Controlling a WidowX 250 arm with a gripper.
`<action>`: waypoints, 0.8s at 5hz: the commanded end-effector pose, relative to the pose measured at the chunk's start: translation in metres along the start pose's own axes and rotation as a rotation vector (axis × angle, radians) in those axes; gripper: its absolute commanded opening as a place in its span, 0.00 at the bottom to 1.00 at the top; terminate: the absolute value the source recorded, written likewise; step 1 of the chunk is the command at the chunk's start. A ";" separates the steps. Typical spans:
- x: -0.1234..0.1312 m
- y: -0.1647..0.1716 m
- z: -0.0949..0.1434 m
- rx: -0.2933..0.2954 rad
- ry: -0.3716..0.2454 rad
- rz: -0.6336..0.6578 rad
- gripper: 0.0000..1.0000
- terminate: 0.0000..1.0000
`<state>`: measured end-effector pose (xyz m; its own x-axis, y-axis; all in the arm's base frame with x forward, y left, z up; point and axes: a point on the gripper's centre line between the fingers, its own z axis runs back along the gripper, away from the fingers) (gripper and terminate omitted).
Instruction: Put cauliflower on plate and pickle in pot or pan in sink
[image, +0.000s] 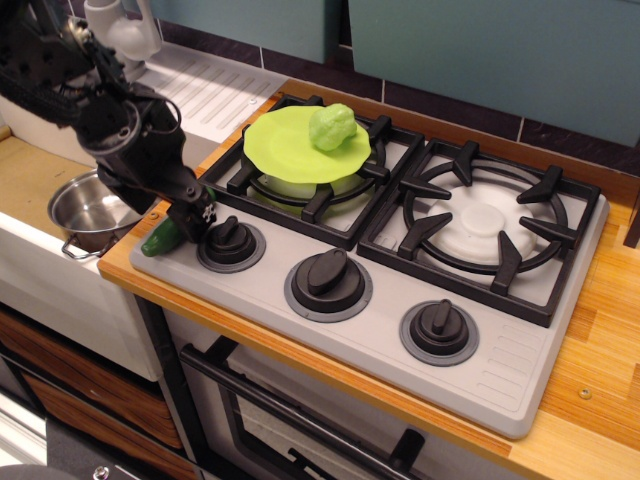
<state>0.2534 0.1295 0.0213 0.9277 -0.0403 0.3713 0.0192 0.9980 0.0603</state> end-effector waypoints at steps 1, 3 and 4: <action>0.009 0.000 0.011 -0.015 0.015 0.003 0.00 0.00; 0.031 0.007 0.025 -0.063 0.062 -0.002 0.00 0.00; 0.051 0.020 0.055 -0.068 0.123 -0.028 0.00 0.00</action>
<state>0.2738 0.1444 0.0784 0.9760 -0.0591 0.2095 0.0665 0.9974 -0.0285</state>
